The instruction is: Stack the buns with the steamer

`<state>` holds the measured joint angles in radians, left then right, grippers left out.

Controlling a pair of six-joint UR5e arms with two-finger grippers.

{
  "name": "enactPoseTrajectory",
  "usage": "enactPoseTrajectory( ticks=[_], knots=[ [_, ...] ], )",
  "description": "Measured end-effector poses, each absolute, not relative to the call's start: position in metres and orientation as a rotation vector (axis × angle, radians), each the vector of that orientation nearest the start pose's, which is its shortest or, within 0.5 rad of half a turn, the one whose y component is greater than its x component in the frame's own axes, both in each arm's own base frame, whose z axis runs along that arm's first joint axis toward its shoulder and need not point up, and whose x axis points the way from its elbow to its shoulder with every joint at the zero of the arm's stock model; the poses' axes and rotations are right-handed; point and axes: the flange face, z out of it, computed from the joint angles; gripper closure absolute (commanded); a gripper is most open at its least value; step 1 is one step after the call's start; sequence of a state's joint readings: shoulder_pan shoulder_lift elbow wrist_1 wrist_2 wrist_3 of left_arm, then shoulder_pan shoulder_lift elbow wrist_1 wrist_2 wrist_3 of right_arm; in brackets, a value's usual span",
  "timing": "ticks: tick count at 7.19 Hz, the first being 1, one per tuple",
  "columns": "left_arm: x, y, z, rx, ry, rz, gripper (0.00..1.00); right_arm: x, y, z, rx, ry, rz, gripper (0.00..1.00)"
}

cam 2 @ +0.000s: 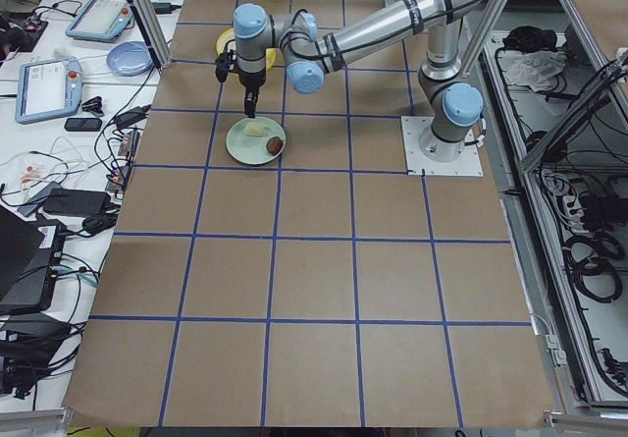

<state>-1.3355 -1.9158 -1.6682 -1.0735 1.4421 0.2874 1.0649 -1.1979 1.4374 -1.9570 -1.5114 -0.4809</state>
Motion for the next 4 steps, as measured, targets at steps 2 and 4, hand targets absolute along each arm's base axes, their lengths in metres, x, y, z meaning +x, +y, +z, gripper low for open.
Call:
enactPoseTrajectory(
  ticks=[2,4],
  knots=[
    [-0.001,-0.634,0.255,0.108,3.289,-0.103,0.06,-0.249,-0.650,0.329,-0.117,3.141,-0.275,0.00],
    [0.000,-0.641,0.227,0.118,3.300,-0.069,0.22,-0.284,-0.661,0.282,-0.243,3.096,-0.334,0.00]
  ],
)
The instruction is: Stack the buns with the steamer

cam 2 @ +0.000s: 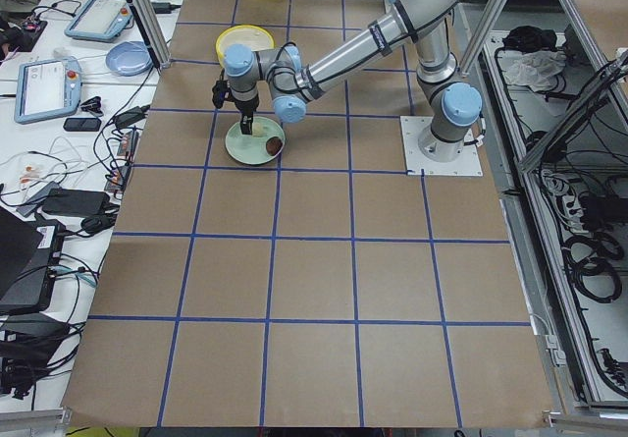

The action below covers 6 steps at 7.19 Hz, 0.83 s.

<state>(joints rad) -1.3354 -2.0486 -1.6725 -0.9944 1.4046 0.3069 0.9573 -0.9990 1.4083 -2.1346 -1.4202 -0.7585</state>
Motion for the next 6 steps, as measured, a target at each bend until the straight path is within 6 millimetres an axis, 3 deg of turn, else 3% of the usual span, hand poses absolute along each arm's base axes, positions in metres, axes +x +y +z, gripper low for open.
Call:
enactPoseTrajectory(
  ticks=[1,2,3,4,6],
  knots=[
    [0.000,-0.644,0.215,0.121,3.304,-0.059,0.41,-0.297,-0.664,0.260,-0.280,3.079,-0.360,0.00],
    [0.000,-0.646,0.203,0.123,3.310,-0.040,0.80,-0.305,-0.666,0.245,-0.291,3.074,-0.363,0.04],
    [0.000,-0.648,0.193,0.123,3.315,-0.022,1.00,-0.309,-0.666,0.233,-0.292,3.072,-0.351,0.18],
    [0.001,-0.650,0.190,0.121,3.316,-0.018,1.00,-0.312,-0.666,0.225,-0.293,3.073,-0.336,0.27],
    [0.004,-0.660,0.207,0.093,3.305,-0.084,1.00,-0.314,-0.663,0.217,-0.299,3.092,-0.292,0.60]
  ],
)
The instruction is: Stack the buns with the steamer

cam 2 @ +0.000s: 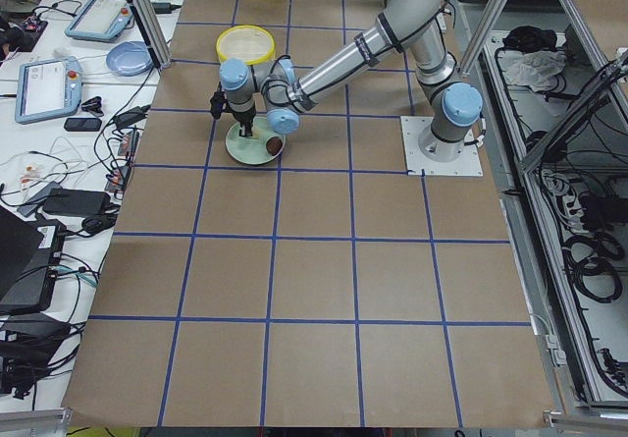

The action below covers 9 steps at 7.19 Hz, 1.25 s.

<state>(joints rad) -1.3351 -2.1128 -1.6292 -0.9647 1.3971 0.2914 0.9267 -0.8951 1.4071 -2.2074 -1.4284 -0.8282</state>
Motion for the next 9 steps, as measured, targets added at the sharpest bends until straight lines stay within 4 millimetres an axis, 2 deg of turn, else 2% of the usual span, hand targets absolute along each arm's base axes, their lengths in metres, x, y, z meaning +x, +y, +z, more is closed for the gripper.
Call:
enactPoseTrajectory(
  ticks=[1,2,3,4,5,7,9],
  knots=[
    [0.005,-0.668,0.231,0.027,3.294,-0.160,1.00,-0.314,-0.662,0.215,-0.300,3.099,-0.278,0.90],
    [0.002,-0.676,0.257,-0.093,3.283,-0.240,1.00,-0.314,-0.661,0.214,-0.301,3.101,-0.269,1.00],
    [-0.012,-0.682,0.283,-0.228,3.277,-0.307,1.00,-0.314,-0.661,0.213,-0.300,3.099,-0.261,1.00],
    [-0.044,-0.683,0.304,-0.315,3.293,-0.368,1.00,-0.314,-0.660,0.212,-0.300,3.099,-0.257,1.00],
    [-0.084,-0.683,0.317,-0.369,3.332,-0.445,1.00,-0.314,-0.660,0.214,-0.301,3.101,-0.259,1.00],
    [-0.158,-0.679,0.322,-0.417,3.436,-0.544,1.00,-0.313,-0.659,0.232,-0.304,3.116,-0.283,1.00],
    [-0.214,-0.672,0.305,-0.399,3.523,-0.510,1.00,-0.303,-0.658,0.258,-0.311,3.136,-0.291,1.00]
  ],
)
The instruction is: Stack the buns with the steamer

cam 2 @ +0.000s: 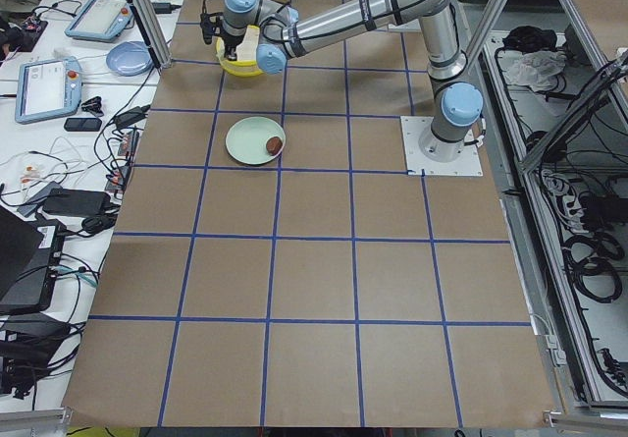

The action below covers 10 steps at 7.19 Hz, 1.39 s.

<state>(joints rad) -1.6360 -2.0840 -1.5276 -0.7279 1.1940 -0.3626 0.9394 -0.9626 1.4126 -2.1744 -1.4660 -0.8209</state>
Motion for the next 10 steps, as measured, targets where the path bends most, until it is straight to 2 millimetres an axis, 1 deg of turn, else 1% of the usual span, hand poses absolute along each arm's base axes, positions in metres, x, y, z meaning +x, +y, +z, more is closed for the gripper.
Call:
enactPoseTrajectory(
  ticks=[2,3,4,5,6,8,9,10],
  knots=[
    [-0.257,-0.671,0.283,-0.392,3.583,-0.549,1.00,-0.281,-0.657,0.290,-0.313,3.145,-0.306,1.00],
    [-0.276,-0.667,0.272,-0.400,3.600,-0.539,0.96,-0.267,-0.657,0.299,-0.314,3.139,-0.295,1.00],
    [-0.290,-0.663,0.263,-0.399,3.609,-0.516,0.46,-0.250,-0.660,0.305,-0.328,3.134,-0.293,1.00],
    [-0.298,-0.661,0.256,-0.394,3.613,-0.498,0.22,-0.229,-0.662,0.317,-0.338,3.134,-0.307,1.00],
    [-0.301,-0.661,0.253,-0.392,3.612,-0.491,0.01,-0.205,-0.661,0.329,-0.344,3.133,-0.324,1.00],
    [-0.302,-0.660,0.248,-0.396,3.613,-0.480,0.00,-0.159,-0.660,0.334,-0.312,3.123,-0.324,1.00],
    [-0.303,-0.660,0.248,-0.412,3.615,-0.472,0.00,-0.140,-0.663,0.334,-0.287,3.115,-0.325,1.00],
    [-0.303,-0.660,0.248,-0.433,3.617,-0.465,0.00,-0.126,-0.665,0.333,-0.268,3.105,-0.326,1.00]
  ],
)
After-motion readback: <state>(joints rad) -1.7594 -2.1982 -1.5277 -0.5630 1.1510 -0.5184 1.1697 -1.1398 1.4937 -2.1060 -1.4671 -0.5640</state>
